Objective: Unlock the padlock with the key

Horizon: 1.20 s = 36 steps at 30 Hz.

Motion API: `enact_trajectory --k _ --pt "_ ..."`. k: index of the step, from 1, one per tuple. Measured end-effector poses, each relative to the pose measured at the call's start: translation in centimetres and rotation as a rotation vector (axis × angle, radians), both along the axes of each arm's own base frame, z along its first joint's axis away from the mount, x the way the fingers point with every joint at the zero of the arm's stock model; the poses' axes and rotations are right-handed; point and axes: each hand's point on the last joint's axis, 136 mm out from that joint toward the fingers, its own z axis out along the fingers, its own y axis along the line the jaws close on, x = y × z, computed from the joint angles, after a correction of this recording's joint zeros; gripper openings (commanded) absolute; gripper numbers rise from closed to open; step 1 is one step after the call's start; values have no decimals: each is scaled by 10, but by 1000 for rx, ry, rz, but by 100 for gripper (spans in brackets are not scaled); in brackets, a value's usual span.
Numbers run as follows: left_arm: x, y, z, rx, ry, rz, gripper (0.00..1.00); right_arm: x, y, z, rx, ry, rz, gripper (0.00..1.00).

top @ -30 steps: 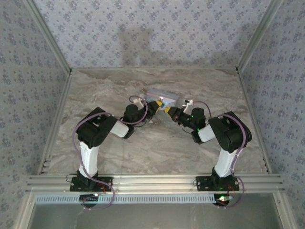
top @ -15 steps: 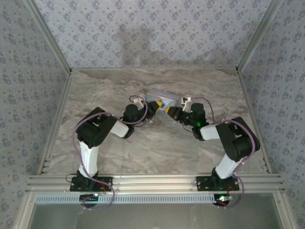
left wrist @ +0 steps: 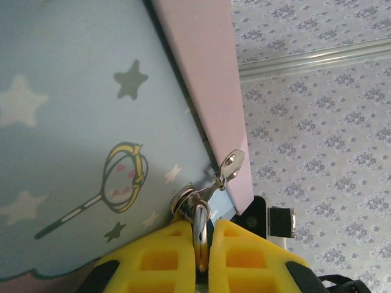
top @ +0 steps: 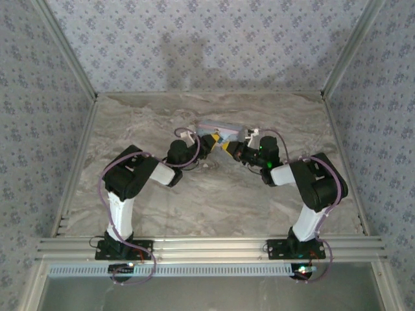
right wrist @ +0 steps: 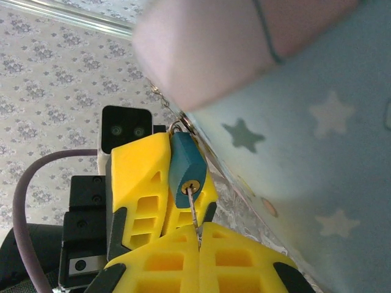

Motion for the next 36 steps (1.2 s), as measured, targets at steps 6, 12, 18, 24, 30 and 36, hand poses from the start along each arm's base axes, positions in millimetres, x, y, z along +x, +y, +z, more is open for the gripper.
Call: enact_trajectory --k 6,12,18,24,30,36 --pt "-2 -2 0 0 0 -18 0 -2 -1 -2 -14 -5 23 0" --pt "-6 -4 0 0 -1 -42 0 -4 -7 -1 -19 -2 46 0" --pt "-11 -8 1 -1 -2 -67 0 -9 -12 -1 -32 3 66 0" --pt "-15 -12 1 -1 -2 -89 0 -12 -18 -1 -47 7 83 0" --pt "-17 -13 0 0 -1 -106 0 -15 -20 -3 -57 14 94 0" --pt "-19 -14 -1 1 1 -111 0 -15 -22 -4 -61 13 99 0"
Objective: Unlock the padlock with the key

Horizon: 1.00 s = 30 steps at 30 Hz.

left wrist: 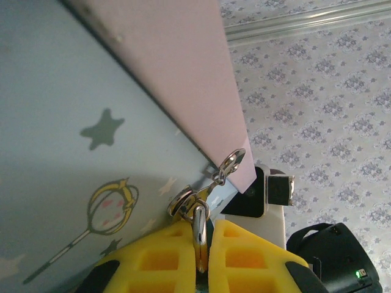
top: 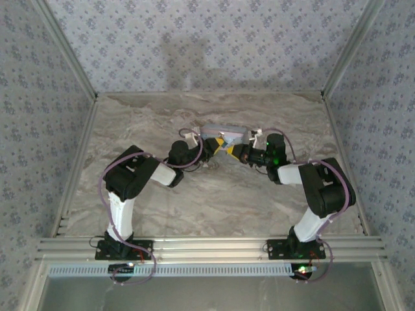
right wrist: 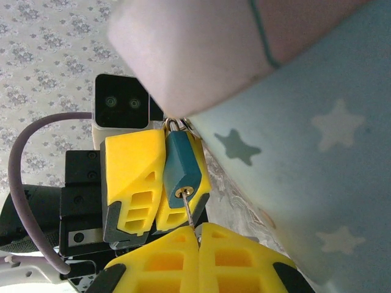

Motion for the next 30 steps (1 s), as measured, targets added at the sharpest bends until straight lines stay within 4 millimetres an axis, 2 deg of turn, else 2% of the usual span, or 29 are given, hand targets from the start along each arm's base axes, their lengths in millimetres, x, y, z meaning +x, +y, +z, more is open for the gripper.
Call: enact_trajectory --k 16,30 --pt "-2 -2 -1 3 4 -7 0 0 -3 0 -10 68 43 0" --pt "-4 -3 -1 3 5 -16 0 0 -6 3 -105 22 67 0"
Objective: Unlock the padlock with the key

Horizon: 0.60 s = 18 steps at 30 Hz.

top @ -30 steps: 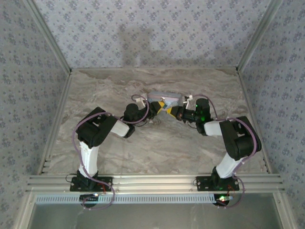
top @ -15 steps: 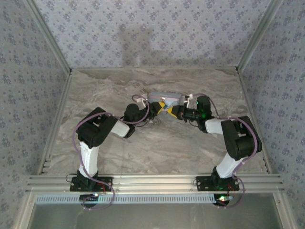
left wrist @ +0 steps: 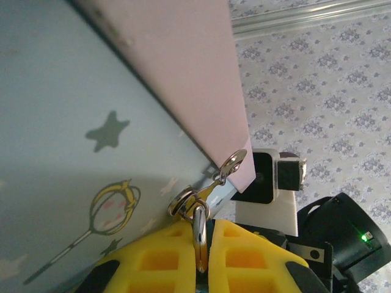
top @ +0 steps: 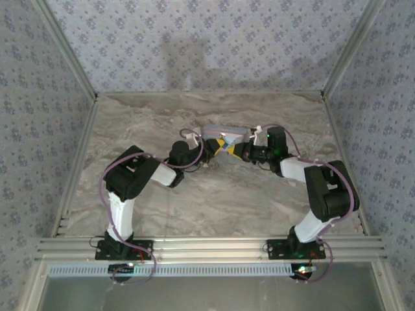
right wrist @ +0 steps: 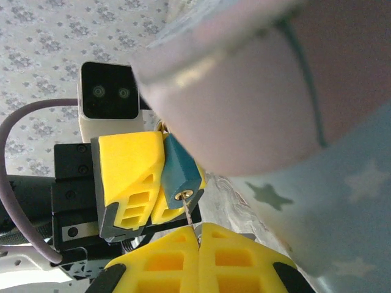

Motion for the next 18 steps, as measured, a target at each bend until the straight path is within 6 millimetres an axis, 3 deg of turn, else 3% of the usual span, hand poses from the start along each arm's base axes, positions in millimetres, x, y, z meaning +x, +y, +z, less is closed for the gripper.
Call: enact_trajectory --k 18 --pt "0 0 0 0 5 1 0 5 -2 0 63 95 1 0"
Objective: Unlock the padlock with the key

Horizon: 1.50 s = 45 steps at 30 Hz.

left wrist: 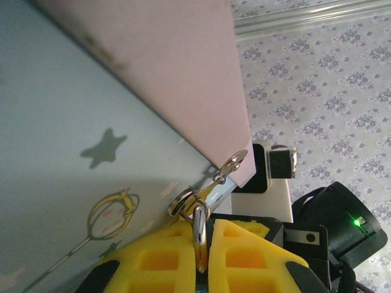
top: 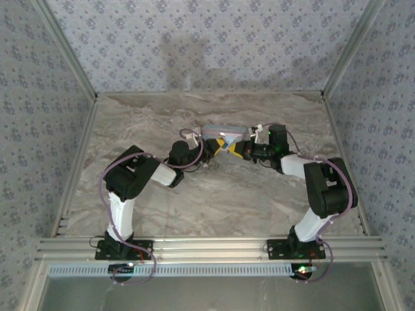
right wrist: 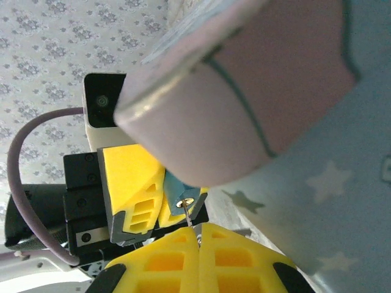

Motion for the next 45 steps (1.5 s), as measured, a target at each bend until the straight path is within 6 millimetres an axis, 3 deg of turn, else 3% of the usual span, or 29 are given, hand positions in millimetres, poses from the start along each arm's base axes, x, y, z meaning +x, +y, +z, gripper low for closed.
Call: enact_trajectory --k 12,24,37,45 --pt "5 3 -2 4 5 27 0 7 5 -2 53 63 -24 0" --pt "12 10 -4 11 13 61 0 12 12 -5 46 -4 -76 0" --pt "-12 0 -16 31 40 -35 0 -19 1 -16 0 -76 -124 0" --pt "-23 -8 -5 2 3 -89 0 -35 -9 -3 -35 -160 -159 0"
